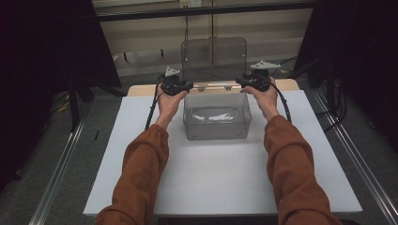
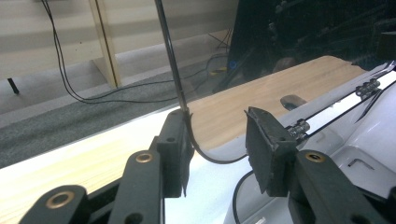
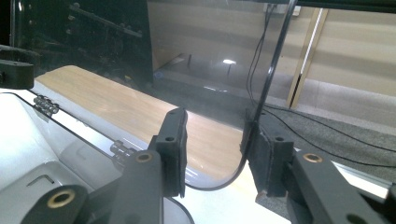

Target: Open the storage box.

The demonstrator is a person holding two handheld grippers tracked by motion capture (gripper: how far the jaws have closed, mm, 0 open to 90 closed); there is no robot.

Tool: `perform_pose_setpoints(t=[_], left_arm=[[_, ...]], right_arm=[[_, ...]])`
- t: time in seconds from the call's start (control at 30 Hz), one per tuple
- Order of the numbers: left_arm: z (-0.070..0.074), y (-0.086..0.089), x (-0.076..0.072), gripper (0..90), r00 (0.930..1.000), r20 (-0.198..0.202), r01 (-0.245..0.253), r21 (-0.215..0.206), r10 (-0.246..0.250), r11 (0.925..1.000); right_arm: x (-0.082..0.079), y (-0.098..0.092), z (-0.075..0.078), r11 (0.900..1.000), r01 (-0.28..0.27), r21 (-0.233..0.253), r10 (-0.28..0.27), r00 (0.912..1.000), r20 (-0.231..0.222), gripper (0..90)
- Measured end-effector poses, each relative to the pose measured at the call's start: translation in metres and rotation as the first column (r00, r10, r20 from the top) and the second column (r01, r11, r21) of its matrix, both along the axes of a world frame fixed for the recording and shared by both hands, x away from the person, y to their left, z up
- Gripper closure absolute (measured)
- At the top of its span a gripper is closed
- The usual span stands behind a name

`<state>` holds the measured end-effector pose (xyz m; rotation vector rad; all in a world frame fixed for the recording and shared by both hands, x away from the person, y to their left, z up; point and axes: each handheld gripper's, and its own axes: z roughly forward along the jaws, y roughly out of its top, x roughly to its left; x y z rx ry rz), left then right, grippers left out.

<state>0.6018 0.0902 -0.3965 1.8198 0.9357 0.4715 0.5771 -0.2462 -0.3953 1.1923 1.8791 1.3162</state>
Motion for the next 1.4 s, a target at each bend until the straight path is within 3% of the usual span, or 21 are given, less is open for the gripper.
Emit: perform_pose_setpoints(t=[0.33,0.73,0.93,1.1,1.2,1.4], left_arm=[[-0.001,-0.004,0.001,54.1,0.9998,0.007,-0.017,0.012,0.017,0.9998],[-0.001,-0.004,0.004,48.8,0.9999,-0.011,0.004,-0.003,-0.004,1.0],[-0.001,-0.004,0.005,44.1,0.9997,-0.025,-0.01,-0.001,0.01,1.0],[-0.004,-0.003,0.008,41.0,0.9976,-0.064,-0.026,-0.04,0.024,0.9988],[-0.004,-0.003,0.009,41.0,0.9976,-0.066,-0.024,-0.045,0.021,0.9987],[-0.003,-0.003,0.01,40.4,0.9969,-0.075,-0.026,-0.033,0.023,0.9991]], right_arm=[[0.002,0.004,0.0,1.0,0.007,-0.029,-0.008,0.9999,-0.012,54.3],[0.005,0.005,-0.003,1.0,0.009,-0.007,-0.009,0.9994,-0.033,49.5],[0.007,0.005,-0.006,1.0,0.012,0.006,-0.012,0.9985,-0.054,46.1],[0.008,0.004,-0.009,0.999,0.027,0.021,-0.025,0.9958,-0.088,42.1],[0.009,0.003,-0.011,0.998,0.02,0.055,-0.015,0.995,-0.099,42.6],[0.011,0.004,-0.01,0.998,0.023,0.054,-0.016,0.9929,-0.118,41.7]])
